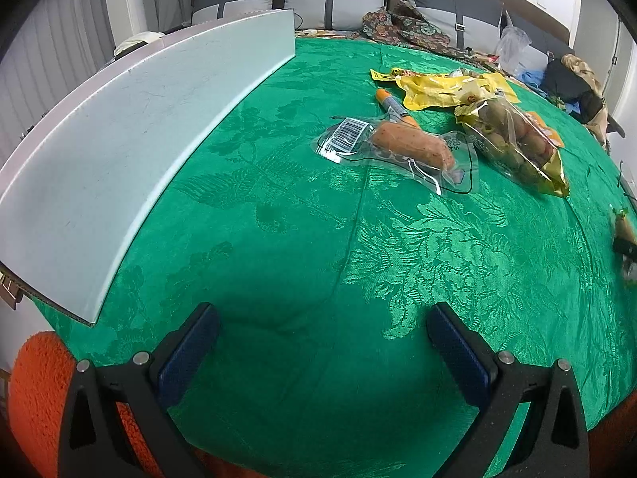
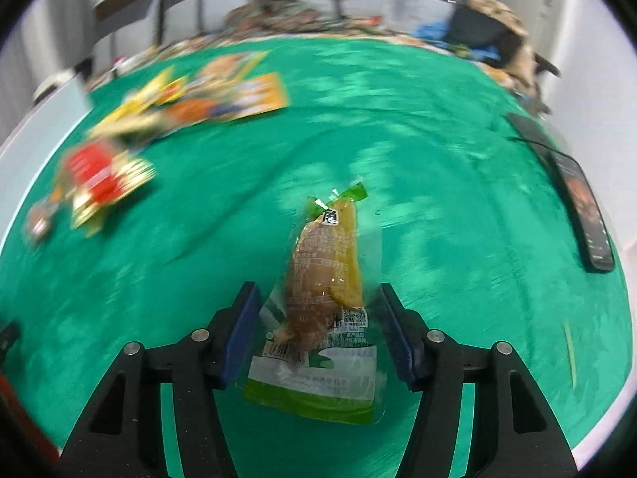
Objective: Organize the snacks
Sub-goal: 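Grasp the brown snack with green label with the right gripper while the left grasps the red-label bag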
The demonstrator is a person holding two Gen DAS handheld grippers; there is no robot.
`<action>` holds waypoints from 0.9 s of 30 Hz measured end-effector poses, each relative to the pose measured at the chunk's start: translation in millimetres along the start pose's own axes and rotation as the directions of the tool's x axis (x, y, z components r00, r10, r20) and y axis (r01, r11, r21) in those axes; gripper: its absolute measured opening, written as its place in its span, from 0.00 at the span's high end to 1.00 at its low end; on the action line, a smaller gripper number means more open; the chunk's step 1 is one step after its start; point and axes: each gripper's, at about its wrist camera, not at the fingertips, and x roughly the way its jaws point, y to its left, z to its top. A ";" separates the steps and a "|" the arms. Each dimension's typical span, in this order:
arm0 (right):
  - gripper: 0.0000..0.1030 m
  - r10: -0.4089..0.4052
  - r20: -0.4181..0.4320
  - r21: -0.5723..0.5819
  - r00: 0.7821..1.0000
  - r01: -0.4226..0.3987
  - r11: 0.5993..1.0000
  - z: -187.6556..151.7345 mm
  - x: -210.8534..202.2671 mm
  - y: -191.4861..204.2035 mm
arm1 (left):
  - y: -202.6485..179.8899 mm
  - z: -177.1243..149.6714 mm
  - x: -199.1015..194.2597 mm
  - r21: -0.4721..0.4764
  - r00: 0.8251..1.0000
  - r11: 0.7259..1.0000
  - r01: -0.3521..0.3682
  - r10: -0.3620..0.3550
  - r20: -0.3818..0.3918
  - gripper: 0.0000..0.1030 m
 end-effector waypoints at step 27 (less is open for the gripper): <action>0.23 -0.042 0.088 0.048 0.995 0.038 0.998 -3.4 11.6 -25.4 | -189.3 187.2 103.6 0.002 0.924 0.987 0.161 -0.150 -0.351 0.00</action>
